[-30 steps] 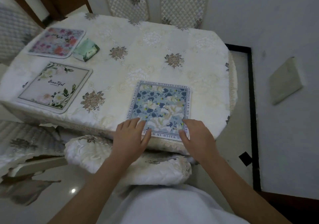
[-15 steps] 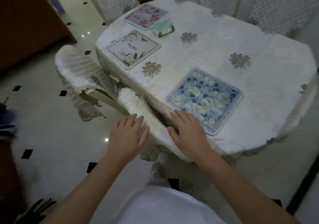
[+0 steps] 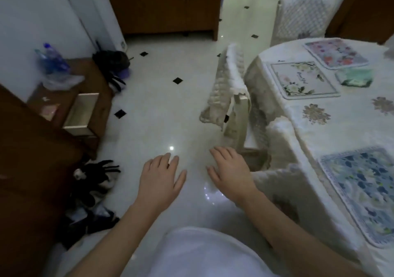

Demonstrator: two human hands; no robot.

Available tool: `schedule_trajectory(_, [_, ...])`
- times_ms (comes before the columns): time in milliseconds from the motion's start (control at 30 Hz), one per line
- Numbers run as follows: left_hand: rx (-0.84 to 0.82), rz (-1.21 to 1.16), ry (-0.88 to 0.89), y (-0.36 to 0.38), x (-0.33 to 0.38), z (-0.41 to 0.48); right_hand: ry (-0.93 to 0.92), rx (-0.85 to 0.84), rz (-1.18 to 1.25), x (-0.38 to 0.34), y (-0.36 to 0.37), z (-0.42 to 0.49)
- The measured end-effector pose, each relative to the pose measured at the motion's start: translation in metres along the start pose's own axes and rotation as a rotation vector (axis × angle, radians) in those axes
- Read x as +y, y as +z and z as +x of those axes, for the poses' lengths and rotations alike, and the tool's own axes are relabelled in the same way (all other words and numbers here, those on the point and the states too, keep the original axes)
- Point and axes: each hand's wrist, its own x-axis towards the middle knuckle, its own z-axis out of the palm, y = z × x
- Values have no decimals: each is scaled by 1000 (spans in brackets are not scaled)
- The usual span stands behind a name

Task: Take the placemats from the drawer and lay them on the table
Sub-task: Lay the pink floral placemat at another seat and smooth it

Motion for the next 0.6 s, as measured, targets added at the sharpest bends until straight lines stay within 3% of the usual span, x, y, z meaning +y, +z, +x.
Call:
schedule_trajectory(267, [75,-31,-45,14,-121,-11,-21,-37,98,-97,71,46])
schedule_trajectory(600, [39,-60,30,26,-162,86,116,-40,81,-73,80,104])
